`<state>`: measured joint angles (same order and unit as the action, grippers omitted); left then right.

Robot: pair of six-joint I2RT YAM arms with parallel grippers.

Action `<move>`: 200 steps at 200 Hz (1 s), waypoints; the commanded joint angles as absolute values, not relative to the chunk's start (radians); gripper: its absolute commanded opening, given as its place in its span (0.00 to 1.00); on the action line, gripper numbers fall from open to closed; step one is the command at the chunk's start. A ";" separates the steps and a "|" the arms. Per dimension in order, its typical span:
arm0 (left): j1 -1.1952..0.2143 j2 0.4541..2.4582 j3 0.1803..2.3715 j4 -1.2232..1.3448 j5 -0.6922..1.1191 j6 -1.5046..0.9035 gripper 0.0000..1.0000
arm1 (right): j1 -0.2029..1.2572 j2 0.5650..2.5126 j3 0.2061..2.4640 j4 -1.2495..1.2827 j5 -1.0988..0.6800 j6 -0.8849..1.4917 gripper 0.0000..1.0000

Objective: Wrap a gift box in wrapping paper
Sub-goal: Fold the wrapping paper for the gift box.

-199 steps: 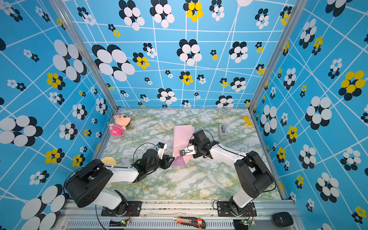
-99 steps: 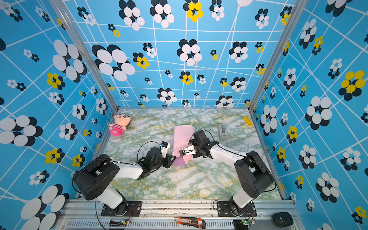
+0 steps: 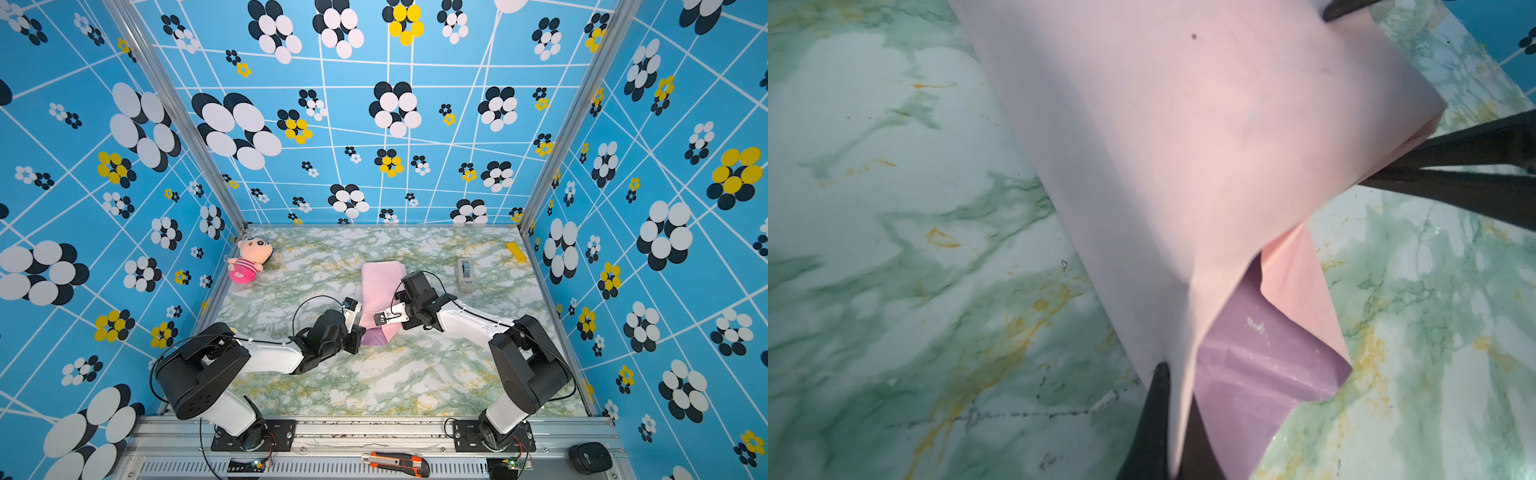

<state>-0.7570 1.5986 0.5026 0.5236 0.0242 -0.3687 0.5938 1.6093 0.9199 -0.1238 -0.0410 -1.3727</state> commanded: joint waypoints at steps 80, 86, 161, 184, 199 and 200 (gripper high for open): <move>-0.734 1.239 0.425 0.223 -0.181 -0.512 0.31 | 0.604 1.635 0.915 -0.250 -0.037 -1.351 0.67; -0.729 1.236 0.423 0.209 -0.183 -0.518 0.28 | 0.604 1.634 0.916 -0.251 -0.038 -1.350 0.67; -0.739 1.413 0.459 0.385 -0.001 -0.478 0.17 | 0.606 1.641 0.919 -0.251 -0.035 -1.345 0.66; -0.746 1.450 0.477 0.422 0.028 -0.471 0.15 | 0.607 1.639 0.919 -0.252 -0.034 -1.345 0.66; -0.750 1.479 0.483 0.457 0.050 -0.474 0.15 | 0.607 1.639 0.920 -0.252 -0.033 -1.345 0.66; -0.750 1.481 0.483 0.460 0.052 -0.475 0.14 | 0.607 1.639 0.920 -0.252 -0.033 -1.345 0.66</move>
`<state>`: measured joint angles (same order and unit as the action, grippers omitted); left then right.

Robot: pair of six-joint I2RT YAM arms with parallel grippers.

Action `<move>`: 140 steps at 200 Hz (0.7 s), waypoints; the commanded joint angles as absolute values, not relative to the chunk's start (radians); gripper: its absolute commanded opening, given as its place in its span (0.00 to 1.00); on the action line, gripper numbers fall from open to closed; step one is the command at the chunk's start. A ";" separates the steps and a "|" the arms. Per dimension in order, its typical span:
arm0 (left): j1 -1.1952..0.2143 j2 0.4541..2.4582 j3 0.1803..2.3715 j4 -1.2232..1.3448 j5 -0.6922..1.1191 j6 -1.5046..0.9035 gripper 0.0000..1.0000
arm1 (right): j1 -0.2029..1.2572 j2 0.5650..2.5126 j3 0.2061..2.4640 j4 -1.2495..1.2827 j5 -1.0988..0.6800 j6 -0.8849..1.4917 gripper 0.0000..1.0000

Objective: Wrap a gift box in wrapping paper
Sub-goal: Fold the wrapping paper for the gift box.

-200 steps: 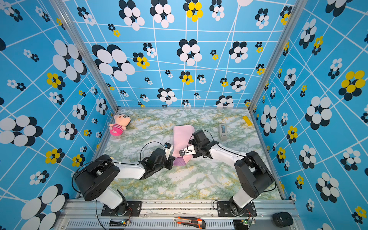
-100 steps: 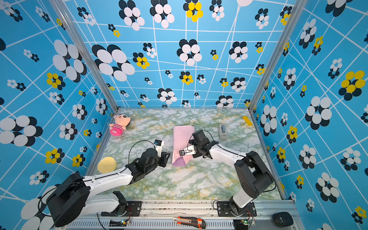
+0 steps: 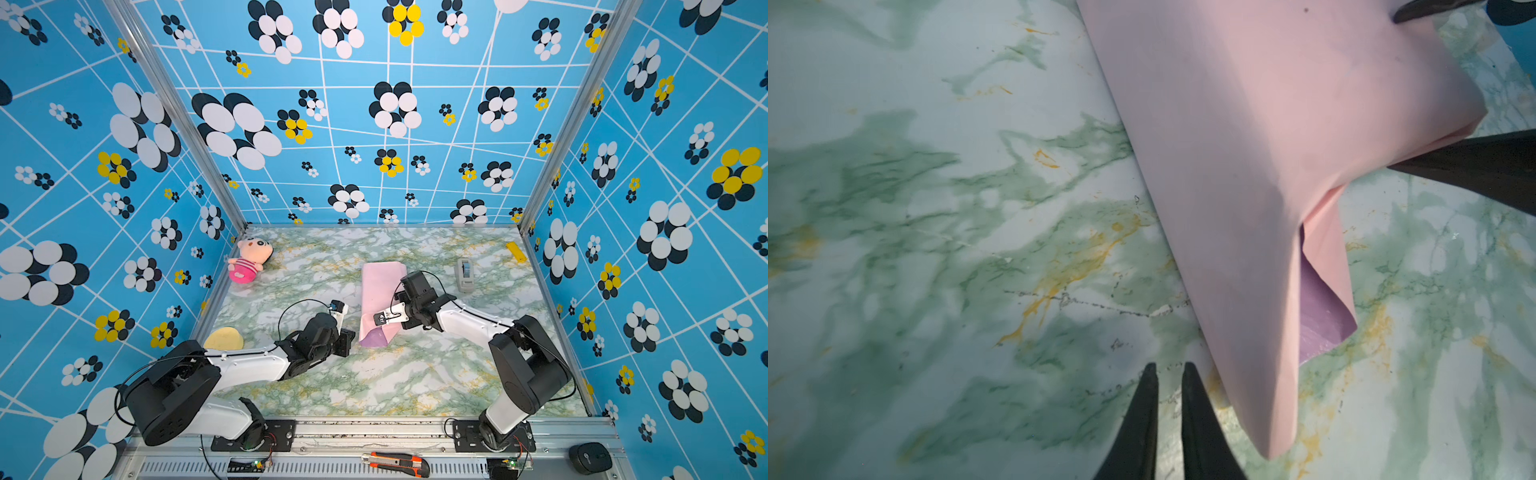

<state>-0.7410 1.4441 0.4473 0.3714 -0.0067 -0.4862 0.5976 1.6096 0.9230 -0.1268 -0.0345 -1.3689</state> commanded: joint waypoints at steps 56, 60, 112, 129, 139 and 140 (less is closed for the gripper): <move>-0.765 1.540 0.507 0.552 0.106 -0.479 0.14 | 0.607 1.635 0.914 -0.253 -0.029 -1.344 0.66; -0.765 1.544 0.509 0.559 0.108 -0.480 0.13 | 0.609 1.635 0.914 -0.254 -0.030 -1.343 0.66; -0.771 1.608 0.529 0.618 0.128 -0.486 0.14 | 0.608 1.631 0.913 -0.253 -0.030 -1.339 0.65; -0.771 1.629 0.531 0.654 0.126 -0.502 0.14 | 0.609 1.631 0.912 -0.254 -0.031 -1.338 0.65; -0.773 1.641 0.531 0.679 0.129 -0.509 0.15 | 0.610 1.631 0.913 -0.253 -0.032 -1.336 0.65; -0.773 1.643 0.530 0.681 0.129 -0.510 0.15 | 0.610 1.631 0.913 -0.254 -0.032 -1.336 0.65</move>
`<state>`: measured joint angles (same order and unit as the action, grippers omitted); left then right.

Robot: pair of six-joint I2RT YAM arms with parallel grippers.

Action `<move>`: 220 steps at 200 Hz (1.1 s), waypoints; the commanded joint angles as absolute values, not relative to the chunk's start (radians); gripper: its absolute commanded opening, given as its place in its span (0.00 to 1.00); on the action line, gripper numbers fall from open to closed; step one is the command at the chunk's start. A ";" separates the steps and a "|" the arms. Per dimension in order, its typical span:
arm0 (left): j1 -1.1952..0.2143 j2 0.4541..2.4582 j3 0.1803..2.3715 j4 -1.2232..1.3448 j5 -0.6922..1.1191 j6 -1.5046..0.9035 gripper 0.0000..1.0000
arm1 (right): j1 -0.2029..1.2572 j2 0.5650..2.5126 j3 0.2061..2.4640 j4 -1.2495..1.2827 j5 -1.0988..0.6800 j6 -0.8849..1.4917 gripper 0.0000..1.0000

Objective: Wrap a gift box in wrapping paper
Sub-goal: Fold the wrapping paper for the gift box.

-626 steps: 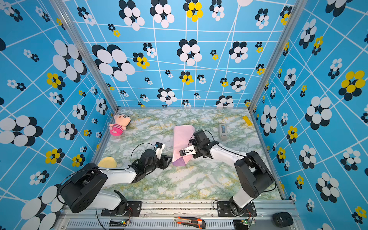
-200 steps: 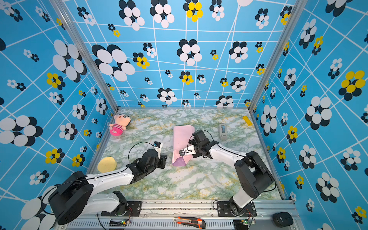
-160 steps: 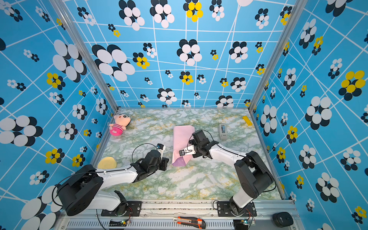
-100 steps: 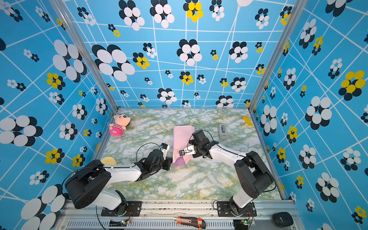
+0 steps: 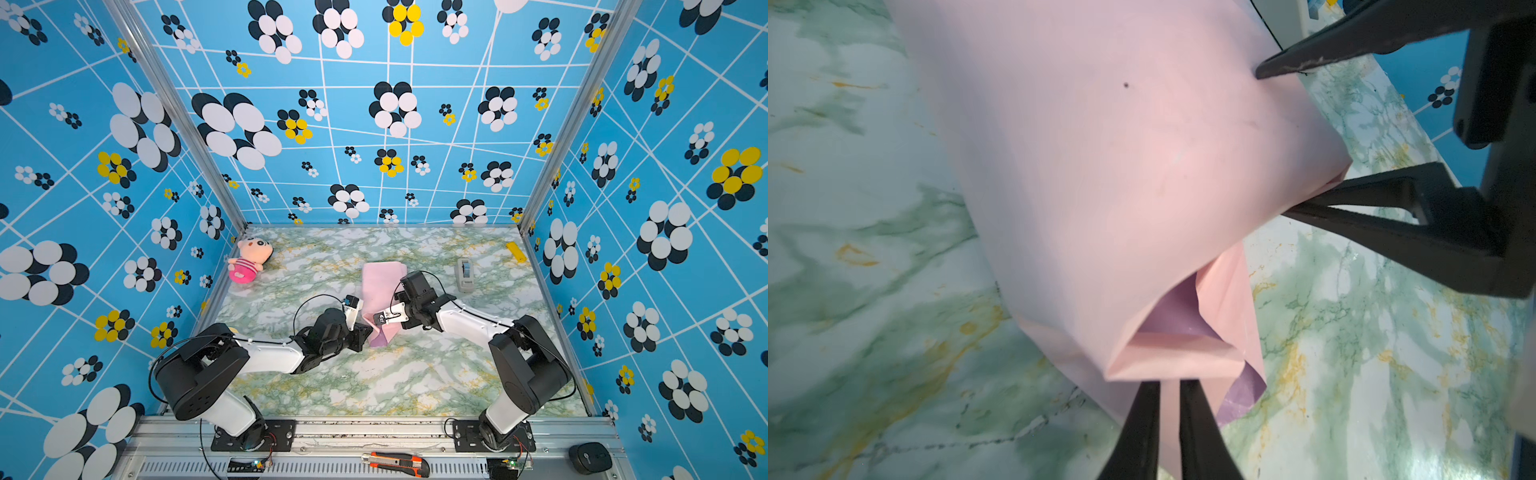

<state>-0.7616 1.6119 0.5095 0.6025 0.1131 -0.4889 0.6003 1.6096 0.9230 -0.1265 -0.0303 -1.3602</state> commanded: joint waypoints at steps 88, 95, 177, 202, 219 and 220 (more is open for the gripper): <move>-0.822 1.663 0.494 0.756 0.018 -0.483 0.28 | 0.611 1.627 0.914 -0.247 -0.041 -1.308 0.65; -0.823 1.646 0.482 0.757 0.002 -0.478 0.28 | 0.611 1.627 0.917 -0.248 -0.040 -1.306 0.65; -0.800 1.224 0.500 0.289 -0.096 -0.144 0.59 | 0.612 1.544 0.904 -0.233 -0.075 -1.243 0.67; -0.755 1.161 0.595 0.067 0.045 0.244 0.73 | 0.610 1.511 0.907 -0.220 -0.112 -1.191 0.68; -0.688 1.170 0.692 -0.126 0.128 0.501 0.78 | 0.609 1.491 0.906 -0.212 -0.128 -1.139 0.69; -0.684 1.172 0.699 -0.138 0.133 0.516 0.78 | 0.609 1.489 0.905 -0.211 -0.129 -1.137 0.69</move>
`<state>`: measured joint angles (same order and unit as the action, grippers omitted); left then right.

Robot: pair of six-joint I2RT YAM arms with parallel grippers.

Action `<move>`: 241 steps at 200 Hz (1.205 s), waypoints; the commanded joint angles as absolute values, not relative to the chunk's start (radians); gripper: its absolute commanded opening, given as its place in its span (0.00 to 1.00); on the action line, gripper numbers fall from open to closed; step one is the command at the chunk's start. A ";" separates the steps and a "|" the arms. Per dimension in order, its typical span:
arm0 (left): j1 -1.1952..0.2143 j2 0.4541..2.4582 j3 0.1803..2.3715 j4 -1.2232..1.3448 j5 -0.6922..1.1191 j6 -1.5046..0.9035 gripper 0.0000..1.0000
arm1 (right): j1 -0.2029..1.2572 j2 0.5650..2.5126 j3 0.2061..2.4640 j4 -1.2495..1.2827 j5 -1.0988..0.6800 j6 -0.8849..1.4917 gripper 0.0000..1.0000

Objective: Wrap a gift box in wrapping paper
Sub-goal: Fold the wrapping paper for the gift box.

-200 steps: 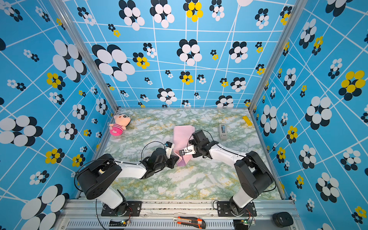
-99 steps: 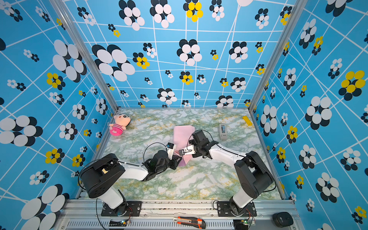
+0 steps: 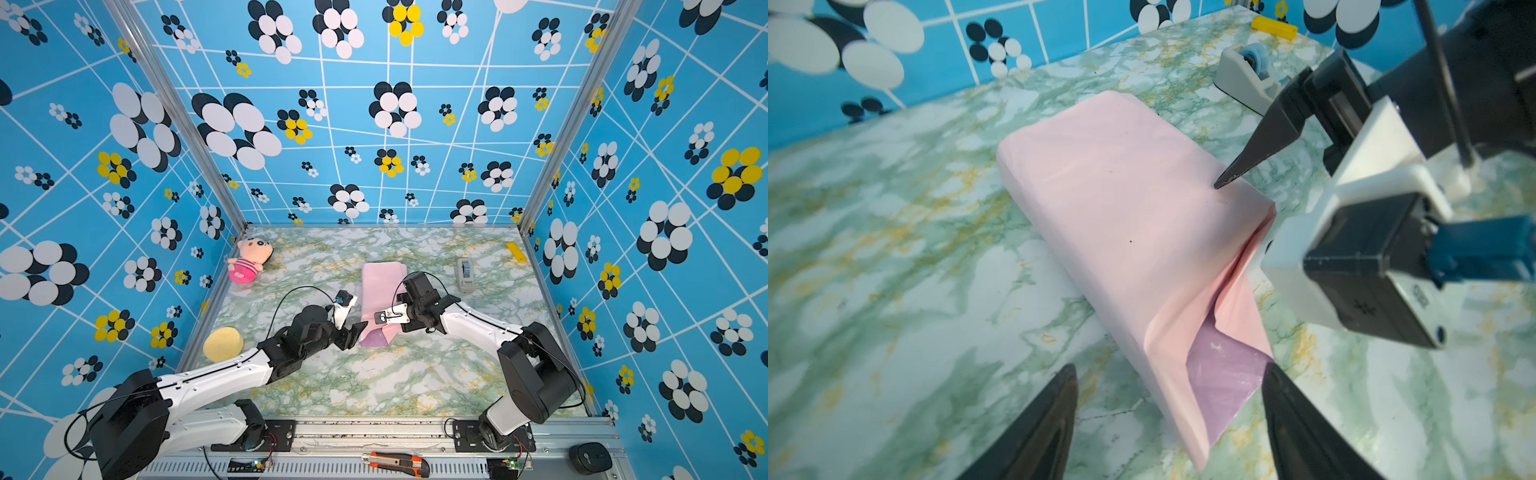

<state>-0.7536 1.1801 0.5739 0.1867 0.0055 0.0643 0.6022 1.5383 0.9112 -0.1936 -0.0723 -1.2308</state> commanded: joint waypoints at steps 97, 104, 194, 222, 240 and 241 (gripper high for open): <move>-0.602 1.478 0.946 -0.392 0.271 1.456 0.83 | 0.421 1.348 0.906 -0.190 -0.233 0.230 0.83; -0.601 1.494 0.941 -0.370 0.271 1.491 0.84 | 0.400 1.355 0.897 -0.189 -0.270 0.309 0.83; -0.627 1.631 0.870 0.005 0.204 1.578 0.99 | 0.377 1.562 0.904 -0.085 -0.450 0.689 0.89; -0.639 1.678 0.865 0.056 0.203 1.575 0.99 | 0.377 1.585 0.912 -0.097 -0.457 0.690 0.89; -0.650 1.693 0.867 0.075 0.198 1.555 0.99 | 0.377 1.598 0.917 -0.093 -0.470 0.697 0.87; -0.651 1.693 0.868 0.075 0.199 1.554 0.99 | 0.377 1.598 0.915 -0.092 -0.470 0.697 0.87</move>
